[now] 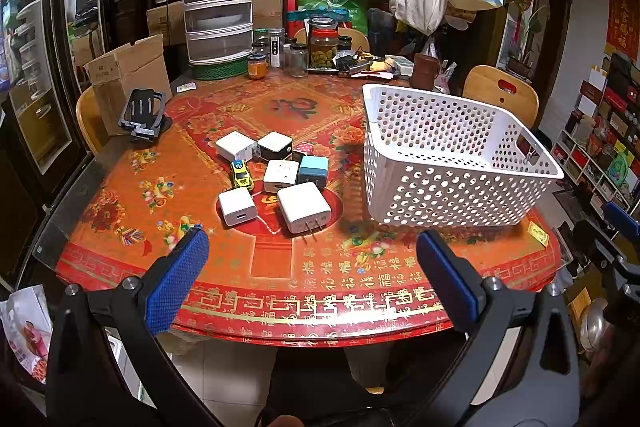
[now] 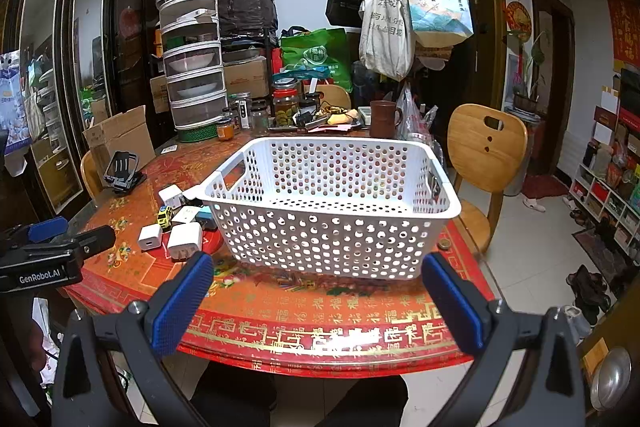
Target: Organize rigid objects
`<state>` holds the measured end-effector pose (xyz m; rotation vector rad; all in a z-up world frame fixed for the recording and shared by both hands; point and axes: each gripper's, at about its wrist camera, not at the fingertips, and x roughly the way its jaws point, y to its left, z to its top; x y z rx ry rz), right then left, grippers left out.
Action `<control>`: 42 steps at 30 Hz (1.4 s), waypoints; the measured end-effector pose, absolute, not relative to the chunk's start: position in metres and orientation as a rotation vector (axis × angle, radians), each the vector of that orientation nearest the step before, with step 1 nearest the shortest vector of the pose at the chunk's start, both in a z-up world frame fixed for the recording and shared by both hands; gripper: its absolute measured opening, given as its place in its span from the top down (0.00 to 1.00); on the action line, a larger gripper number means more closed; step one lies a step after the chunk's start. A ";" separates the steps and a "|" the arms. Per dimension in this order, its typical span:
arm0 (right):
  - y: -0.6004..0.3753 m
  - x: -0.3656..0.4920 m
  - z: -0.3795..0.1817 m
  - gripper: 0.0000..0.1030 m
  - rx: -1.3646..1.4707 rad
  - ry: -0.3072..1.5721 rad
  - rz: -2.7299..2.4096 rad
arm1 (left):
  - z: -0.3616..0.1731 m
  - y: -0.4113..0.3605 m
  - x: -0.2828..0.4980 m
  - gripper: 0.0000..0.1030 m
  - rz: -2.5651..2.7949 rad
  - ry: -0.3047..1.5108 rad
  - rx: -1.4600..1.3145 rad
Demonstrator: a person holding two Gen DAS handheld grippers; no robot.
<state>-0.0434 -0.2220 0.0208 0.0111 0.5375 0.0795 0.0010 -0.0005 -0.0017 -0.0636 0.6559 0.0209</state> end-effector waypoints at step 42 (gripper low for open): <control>-0.388 0.139 -0.009 0.15 0.224 0.960 0.058 | -0.086 0.103 0.127 0.01 0.155 0.867 -0.115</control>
